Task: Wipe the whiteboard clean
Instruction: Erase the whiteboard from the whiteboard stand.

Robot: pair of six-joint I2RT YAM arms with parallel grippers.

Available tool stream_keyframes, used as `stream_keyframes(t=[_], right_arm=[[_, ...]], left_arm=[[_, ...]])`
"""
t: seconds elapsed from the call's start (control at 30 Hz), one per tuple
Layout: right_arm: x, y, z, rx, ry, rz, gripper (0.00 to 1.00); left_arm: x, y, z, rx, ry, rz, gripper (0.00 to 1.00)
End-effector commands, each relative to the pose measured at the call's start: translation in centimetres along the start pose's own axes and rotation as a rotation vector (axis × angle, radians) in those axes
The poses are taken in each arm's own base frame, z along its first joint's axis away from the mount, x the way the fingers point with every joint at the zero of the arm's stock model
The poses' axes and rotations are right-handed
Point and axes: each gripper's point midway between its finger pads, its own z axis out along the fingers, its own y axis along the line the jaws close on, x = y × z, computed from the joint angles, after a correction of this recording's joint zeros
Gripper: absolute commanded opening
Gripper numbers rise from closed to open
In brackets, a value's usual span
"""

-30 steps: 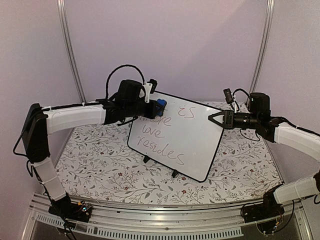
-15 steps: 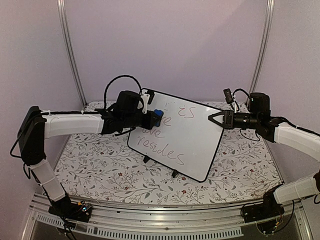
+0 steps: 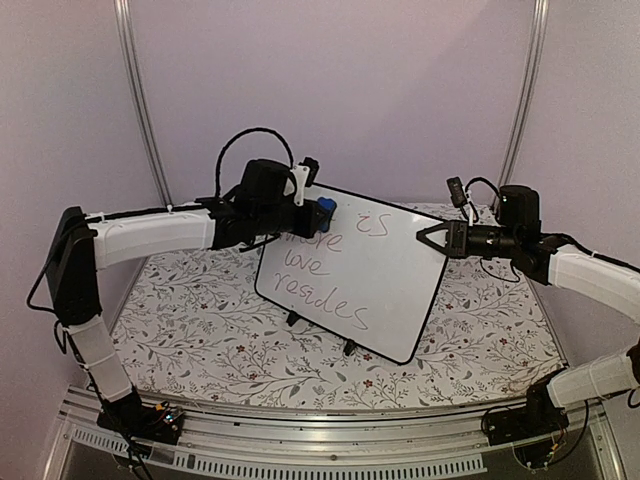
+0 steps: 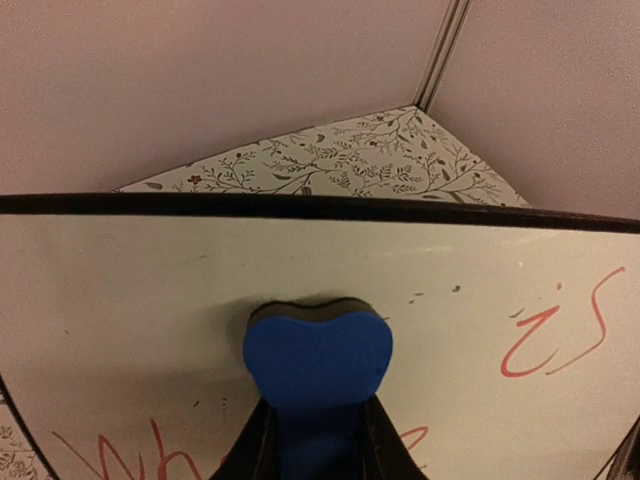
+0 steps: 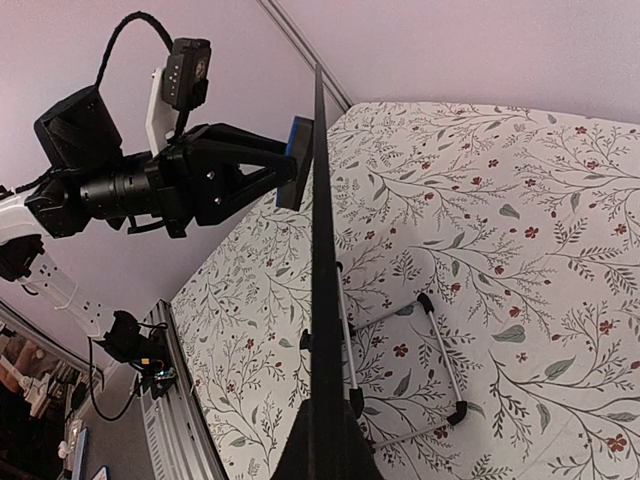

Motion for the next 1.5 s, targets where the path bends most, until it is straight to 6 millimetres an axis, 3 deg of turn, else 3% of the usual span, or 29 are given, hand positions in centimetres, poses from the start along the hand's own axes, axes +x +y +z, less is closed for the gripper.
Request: stream_keyframes(t=[0.0, 0.13, 0.57, 0.83, 0.97, 1.27, 1.47], right_arm=[[2.5, 2.4, 0.7, -0.110, 0.098, -0.095, 0.00], [2.5, 2.4, 0.6, -0.109, 0.096, -0.098, 0.00], [2.6, 2.4, 0.7, -0.110, 0.099, -0.095, 0.00], [2.7, 2.4, 0.7, -0.111, 0.100, -0.094, 0.00], [2.7, 2.4, 0.7, -0.110, 0.100, -0.094, 0.00], [2.6, 2.4, 0.7, -0.110, 0.098, -0.093, 0.00], [2.5, 2.5, 0.7, -0.110, 0.096, -0.099, 0.00]], left_arm=[[0.0, -0.1, 1.3, -0.026, 0.012, 0.041, 0.00], [0.4, -0.1, 1.3, -0.022, 0.020, 0.035, 0.00], [5.4, -0.4, 0.0, -0.003, 0.097, -0.014, 0.00], [7.2, -0.1, -0.7, -0.005, 0.121, -0.038, 0.00], [6.5, -0.2, -0.6, -0.007, 0.107, -0.031, 0.00], [2.0, -1.4, 0.6, 0.011, 0.039, 0.017, 0.00], [1.7, -1.5, 0.9, 0.011, 0.042, 0.028, 0.00]])
